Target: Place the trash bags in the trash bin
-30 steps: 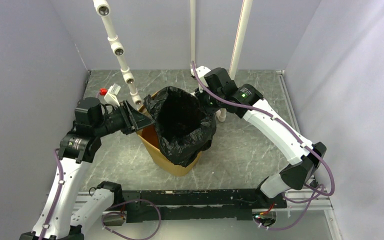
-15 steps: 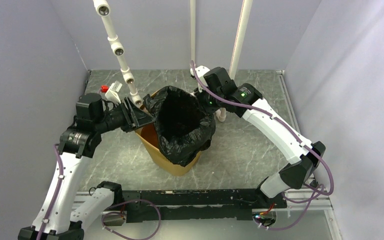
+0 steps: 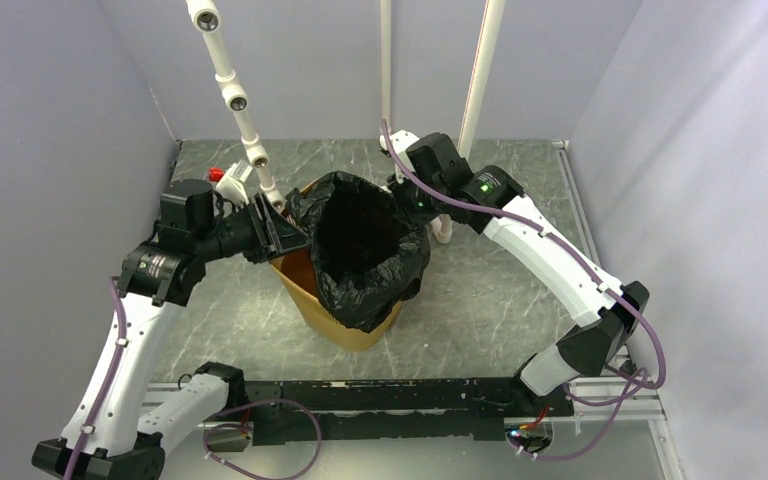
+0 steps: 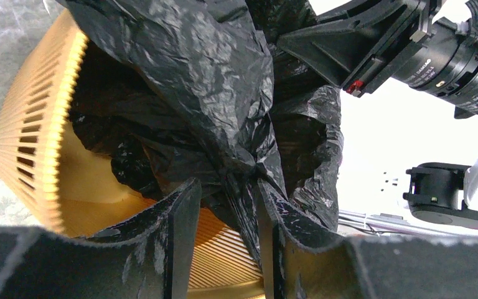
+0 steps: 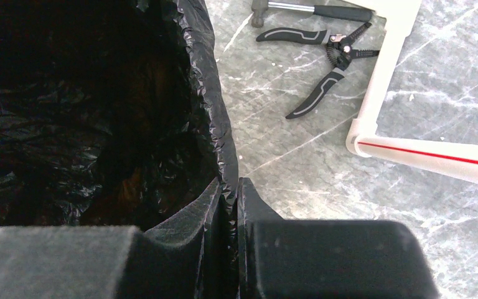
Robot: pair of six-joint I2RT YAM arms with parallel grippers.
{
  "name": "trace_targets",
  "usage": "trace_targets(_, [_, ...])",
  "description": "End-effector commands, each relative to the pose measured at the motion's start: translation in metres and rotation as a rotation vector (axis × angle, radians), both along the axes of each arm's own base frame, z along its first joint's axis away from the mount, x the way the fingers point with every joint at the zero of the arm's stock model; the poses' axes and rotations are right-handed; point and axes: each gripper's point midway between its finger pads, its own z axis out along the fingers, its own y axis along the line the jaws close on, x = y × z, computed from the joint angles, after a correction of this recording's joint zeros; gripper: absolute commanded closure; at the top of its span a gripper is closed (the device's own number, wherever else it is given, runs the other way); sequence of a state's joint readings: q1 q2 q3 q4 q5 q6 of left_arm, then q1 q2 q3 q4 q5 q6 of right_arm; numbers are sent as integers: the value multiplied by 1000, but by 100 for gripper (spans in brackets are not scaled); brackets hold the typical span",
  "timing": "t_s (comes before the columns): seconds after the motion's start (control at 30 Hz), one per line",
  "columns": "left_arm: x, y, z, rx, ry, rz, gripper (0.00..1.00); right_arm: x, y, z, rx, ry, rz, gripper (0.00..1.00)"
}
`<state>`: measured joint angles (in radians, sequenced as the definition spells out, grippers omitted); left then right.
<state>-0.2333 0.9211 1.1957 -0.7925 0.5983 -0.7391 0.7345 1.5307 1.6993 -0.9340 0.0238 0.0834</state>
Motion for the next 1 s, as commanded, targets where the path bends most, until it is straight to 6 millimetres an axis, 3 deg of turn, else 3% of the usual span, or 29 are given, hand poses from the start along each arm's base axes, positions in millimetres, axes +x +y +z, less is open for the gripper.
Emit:
trace_targets(0.0, [0, -6, 4, 9, -23, -2, 56, 10, 8, 23, 69, -52, -22, 96])
trace_targets(0.27, [1, -16, -3, 81, -18, 14, 57, 9, 9, 23, 76, -49, -24, 96])
trace_targets(0.43, [7, -20, 2, 51, -51, 38, 68, 8, 9, 22, 82, -47, -24, 96])
trace_targets(0.63, [8, -28, 11, 31, -84, 16, 93, 8, 8, 19, 75, -44, -28, 96])
trace_targets(0.77, [2, -20, 16, 62, -115, 24, 97, 11, 3, 17, 71, -48, -47, 96])
trace_targets(0.97, [-17, 18, 24, 175, -174, 126, 98, 12, -4, 14, 64, -42, -64, 98])
